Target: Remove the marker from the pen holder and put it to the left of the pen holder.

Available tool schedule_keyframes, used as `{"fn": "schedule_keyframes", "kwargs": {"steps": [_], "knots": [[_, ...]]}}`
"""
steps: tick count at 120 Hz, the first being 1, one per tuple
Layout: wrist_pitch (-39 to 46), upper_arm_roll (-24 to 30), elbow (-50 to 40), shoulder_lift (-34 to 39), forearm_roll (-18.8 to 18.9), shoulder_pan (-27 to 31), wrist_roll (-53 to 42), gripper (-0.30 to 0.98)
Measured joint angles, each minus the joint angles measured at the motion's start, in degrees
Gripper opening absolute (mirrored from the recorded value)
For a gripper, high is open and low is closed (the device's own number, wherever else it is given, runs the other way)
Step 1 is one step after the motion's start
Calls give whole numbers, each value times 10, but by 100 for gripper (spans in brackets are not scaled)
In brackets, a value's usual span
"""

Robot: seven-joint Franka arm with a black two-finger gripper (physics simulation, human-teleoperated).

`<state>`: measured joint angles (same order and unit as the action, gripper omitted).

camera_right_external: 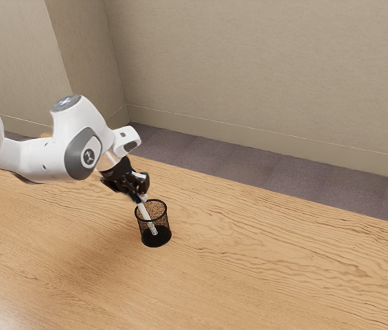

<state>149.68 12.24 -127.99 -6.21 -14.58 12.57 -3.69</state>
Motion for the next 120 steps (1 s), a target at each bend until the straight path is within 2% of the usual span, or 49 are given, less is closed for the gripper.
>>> {"fn": "schedule_keyframes", "kwargs": {"steps": [84, 106, 120], "knots": [[-2, 4, -1, 14, 5, -1, -1, -4], [-48, 9, 9, 78, 4, 25, 6, -5], [-113, 5, 66, 83, -27, 54, 10, -5]]}}
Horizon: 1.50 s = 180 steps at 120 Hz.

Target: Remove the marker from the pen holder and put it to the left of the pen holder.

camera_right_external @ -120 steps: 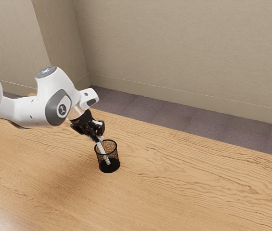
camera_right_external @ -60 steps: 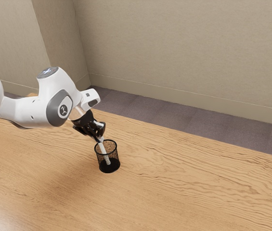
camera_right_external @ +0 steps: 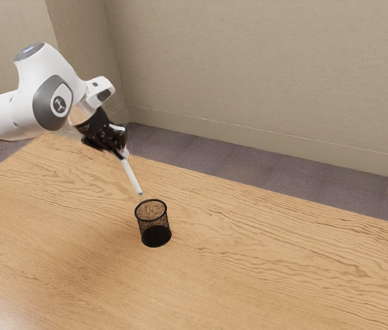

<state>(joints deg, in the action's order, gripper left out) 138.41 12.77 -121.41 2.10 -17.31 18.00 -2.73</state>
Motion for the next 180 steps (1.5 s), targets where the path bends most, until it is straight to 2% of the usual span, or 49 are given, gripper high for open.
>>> {"fn": "schedule_keyframes", "kwargs": {"steps": [16, 26, 32, 40, 54, 76, 98, 122, 180], "knots": [[-83, -1, 77, -60, -50, 69, 3, -5], [-117, 12, 91, -102, -84, 166, -3, -5], [-131, 48, 99, -128, -96, 240, -7, -5], [-146, 128, 116, -175, -104, 335, -14, -5], [-162, 166, 140, -238, -110, 389, -25, -5], [-176, 190, 159, -316, -117, 436, -39, -4], [-182, 193, 177, -358, -119, 452, -50, -1], [-186, 193, 179, -374, -123, 460, -64, 24], [-221, 189, 175, -381, -114, 477, -82, 50]]}}
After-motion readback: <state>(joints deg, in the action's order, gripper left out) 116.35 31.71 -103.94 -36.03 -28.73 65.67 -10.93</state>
